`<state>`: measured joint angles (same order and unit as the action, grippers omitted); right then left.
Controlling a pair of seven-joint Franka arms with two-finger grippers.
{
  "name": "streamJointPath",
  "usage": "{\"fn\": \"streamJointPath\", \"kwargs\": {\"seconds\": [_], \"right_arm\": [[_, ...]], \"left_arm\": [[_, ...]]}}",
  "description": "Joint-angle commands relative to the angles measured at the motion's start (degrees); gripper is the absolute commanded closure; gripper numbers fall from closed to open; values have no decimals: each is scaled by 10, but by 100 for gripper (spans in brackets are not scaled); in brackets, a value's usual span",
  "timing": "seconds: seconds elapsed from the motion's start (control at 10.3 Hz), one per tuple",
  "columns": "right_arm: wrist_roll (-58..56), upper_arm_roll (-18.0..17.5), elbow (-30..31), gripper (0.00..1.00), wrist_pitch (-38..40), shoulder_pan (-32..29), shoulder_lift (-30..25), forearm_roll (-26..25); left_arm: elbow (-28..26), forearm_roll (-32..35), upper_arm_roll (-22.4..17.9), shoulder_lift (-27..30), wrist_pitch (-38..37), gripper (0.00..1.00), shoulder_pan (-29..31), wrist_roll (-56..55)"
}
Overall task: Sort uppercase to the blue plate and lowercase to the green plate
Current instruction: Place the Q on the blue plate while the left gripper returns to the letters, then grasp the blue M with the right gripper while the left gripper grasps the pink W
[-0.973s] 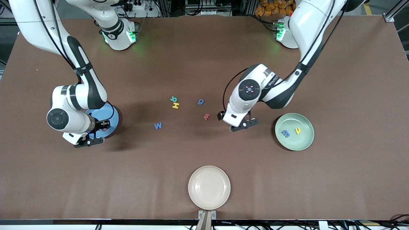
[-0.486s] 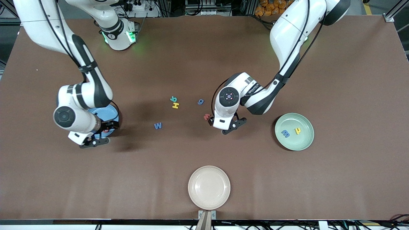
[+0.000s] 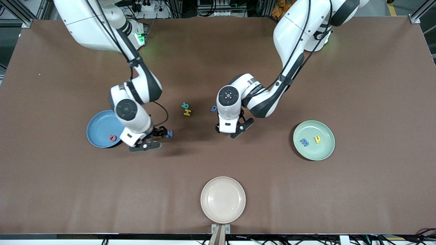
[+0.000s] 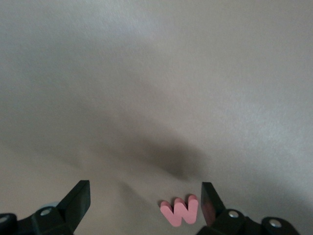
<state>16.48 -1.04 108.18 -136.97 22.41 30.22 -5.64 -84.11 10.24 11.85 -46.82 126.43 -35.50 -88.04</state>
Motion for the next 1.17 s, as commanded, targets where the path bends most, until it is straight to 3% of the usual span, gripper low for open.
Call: {"fn": "streamJointPath", "kwargs": {"seconds": [0.0,0.19,0.58,1.07], "right_arm": [[2,1,-4,0,-7,6,8,12],[2,1,-3,0,-33,13,19,44],[2,2,31,0,-106,14,37,45],[41,1,36,0,-100,28,37,44]], "left_arm": [[27,15,-8,-11,0,0,-10,-17],[29,15,-8,-17,3,0,-10,-17],[49,16,-10,-42,35,8,-18,-20],[58,16,-10,-51,43,10,-18,-20]]}}
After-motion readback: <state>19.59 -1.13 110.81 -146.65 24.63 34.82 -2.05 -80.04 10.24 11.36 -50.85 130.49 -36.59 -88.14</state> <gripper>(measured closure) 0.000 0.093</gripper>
